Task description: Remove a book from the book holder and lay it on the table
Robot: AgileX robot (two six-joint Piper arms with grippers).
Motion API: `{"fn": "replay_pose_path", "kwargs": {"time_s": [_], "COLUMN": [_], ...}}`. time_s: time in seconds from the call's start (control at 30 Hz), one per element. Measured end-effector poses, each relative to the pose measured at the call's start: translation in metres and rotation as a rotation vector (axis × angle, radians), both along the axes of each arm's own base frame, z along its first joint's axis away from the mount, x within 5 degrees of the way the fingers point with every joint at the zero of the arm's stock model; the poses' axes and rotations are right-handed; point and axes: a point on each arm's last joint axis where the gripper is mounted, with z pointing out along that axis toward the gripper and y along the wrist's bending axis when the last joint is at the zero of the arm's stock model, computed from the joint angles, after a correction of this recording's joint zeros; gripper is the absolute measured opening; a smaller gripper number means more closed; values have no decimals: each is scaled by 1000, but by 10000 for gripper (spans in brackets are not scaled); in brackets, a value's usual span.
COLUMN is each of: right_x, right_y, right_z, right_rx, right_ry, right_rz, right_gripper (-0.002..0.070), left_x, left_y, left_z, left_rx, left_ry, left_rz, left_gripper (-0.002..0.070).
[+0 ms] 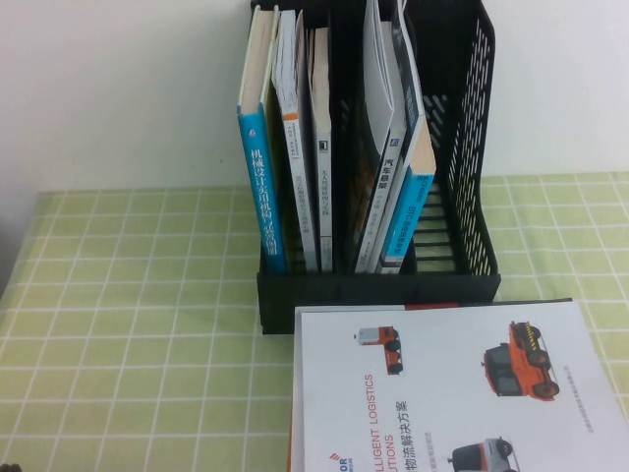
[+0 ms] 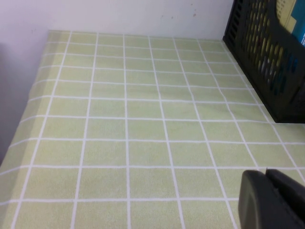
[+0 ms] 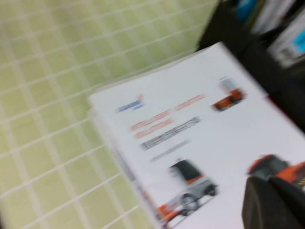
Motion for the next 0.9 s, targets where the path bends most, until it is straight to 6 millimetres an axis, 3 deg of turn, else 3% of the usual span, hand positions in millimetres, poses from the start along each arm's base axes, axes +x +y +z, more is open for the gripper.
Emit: {"fn": "replay_pose_path", "kwargs": {"time_s": [0.13, 0.23, 0.47, 0.63, 0.73, 0.9], "right_x": [-9, -20, -19, -9, -7, -9], "right_y": [-33, -49, -59, -62, -63, -62], "right_z": [16, 12, -46, -98, -114, -124], "right_rx": [185, 318, 435, 429, 428, 388], "right_ry": [-144, -220, -227, -176, -148, -69], "right_rz": [-239, -412, -759, -858, -872, -880], "right_gripper": [1, 1, 1, 1, 0, 0], "left_x": [0, 0, 0, 0, 0, 0], "left_y": [0, 0, 0, 0, 0, 0], "left_z": [0, 0, 0, 0, 0, 0], "left_rx": [0, 0, -4, -5, -5, -5], "left_ry": [0, 0, 1, 1, 1, 2], "left_rz": [0, 0, 1, 2, 2, 1], "left_gripper": [-3, -3, -3, -3, -3, -3]}}
